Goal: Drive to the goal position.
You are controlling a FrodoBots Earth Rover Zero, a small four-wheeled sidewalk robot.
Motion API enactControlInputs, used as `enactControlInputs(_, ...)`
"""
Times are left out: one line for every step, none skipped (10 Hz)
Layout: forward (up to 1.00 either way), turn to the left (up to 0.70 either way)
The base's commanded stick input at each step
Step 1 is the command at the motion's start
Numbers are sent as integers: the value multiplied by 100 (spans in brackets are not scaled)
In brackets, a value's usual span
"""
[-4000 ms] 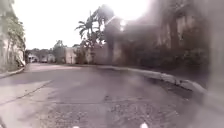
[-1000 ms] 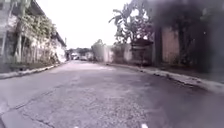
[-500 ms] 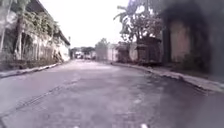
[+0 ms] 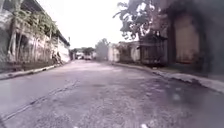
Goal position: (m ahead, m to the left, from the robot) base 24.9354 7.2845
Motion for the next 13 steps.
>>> enactControlInputs(100, 0)
enactControlInputs(100, 0)
enactControlInputs(100, 0)
enactControlInputs(100, 0)
enactControlInputs(100, 0)
enactControlInputs(100, 0)
enactControlInputs(100, 0)
enactControlInputs(100, 0)
enactControlInputs(100, 0)
enactControlInputs(100, 0)
enactControlInputs(100, 0)
enactControlInputs(100, 24)
enactControlInputs(100, 40)
